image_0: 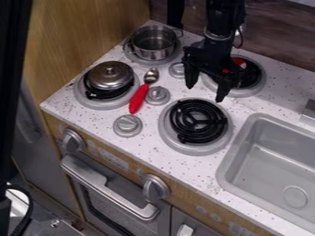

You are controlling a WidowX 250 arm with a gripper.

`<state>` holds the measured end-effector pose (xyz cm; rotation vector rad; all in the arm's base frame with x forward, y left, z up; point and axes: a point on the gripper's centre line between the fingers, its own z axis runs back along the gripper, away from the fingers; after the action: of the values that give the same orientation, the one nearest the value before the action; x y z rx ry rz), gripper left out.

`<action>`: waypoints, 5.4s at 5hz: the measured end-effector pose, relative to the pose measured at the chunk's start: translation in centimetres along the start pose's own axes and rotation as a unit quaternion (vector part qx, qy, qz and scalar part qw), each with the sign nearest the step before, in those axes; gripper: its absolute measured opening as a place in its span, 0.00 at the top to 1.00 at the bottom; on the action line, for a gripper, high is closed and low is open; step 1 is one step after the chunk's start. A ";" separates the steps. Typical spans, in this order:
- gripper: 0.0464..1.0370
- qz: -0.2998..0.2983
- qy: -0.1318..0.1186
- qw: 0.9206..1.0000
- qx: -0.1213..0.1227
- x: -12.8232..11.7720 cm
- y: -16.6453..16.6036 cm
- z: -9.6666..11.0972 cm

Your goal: Put the silver pot on the lower right burner

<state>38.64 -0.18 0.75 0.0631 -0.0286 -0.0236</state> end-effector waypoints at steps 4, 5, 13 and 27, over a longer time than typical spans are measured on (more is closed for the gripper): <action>0.04 -0.084 -0.020 0.996 0.007 2.5 6.0 -3.4; 0.04 -0.088 -0.071 0.994 0.014 4.4 9.0 -3.5; 0.08 -0.017 -0.151 0.988 0.006 9.4 15.0 -5.8; 0.96 -0.017 -0.042 0.996 -0.079 -2.4 -5.6 -3.2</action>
<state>36.21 -5.55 -2.86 -0.0952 -0.1102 -0.0629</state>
